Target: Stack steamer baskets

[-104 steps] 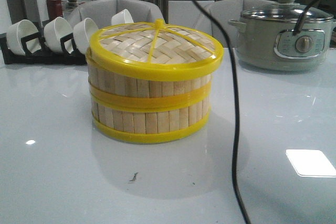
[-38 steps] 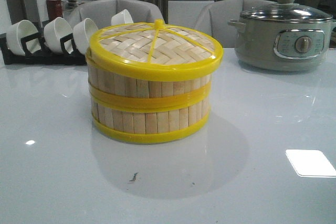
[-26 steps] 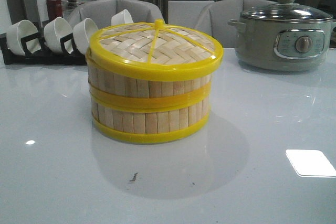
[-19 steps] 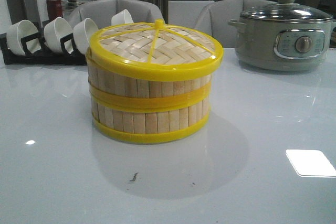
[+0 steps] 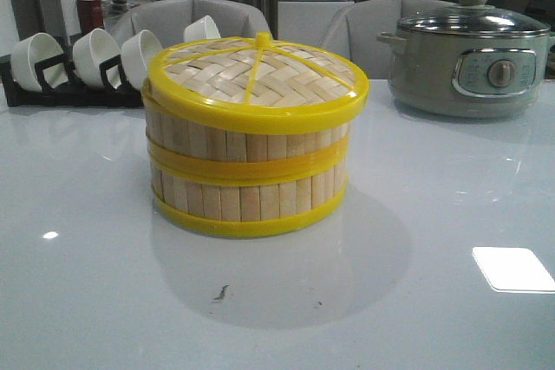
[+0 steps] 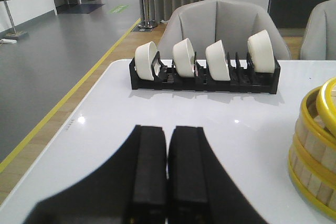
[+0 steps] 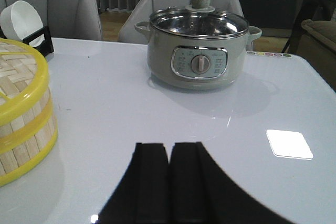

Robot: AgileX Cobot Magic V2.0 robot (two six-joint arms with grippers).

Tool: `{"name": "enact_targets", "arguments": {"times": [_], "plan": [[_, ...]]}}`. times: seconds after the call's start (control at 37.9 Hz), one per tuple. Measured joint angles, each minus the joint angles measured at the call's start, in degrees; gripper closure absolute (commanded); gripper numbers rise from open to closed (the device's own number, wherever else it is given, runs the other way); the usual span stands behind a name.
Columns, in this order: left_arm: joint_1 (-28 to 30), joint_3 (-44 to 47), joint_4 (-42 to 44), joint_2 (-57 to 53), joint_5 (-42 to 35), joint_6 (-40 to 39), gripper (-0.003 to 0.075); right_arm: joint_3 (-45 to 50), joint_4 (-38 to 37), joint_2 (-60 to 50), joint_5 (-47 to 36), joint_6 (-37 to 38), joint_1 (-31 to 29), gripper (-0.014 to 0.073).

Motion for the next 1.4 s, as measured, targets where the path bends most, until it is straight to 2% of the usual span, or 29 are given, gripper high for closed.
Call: {"name": "enact_targets", "arguments": {"times": [0.58,0.71,0.92,1.27,1.4], "plan": [[0.0,0.1,0.0,0.0,0.0,0.0,0.0633,0.0,0.0,0.0,0.0,0.0,0.0,0.0537],[0.0,1.69,0.23,-0.53,-1.94,0.0,0.0633,0.0,0.0,0.0,0.0,0.0,0.0,0.0537],[0.0,9.56,-3.63,-5.9,-10.57,0.0,0.0633,0.0,-0.04,0.0,0.0,0.0,0.0,0.0537],[0.0,26.27,-12.98,-17.88,-14.19,0.0,0.0633,0.0,-0.04,0.0,0.0,0.0,0.0,0.0537],[0.0,26.76,-14.15,-19.27,-13.81,0.0,0.0633,0.0,-0.04,0.0,0.0,0.0,0.0,0.0537]]}}
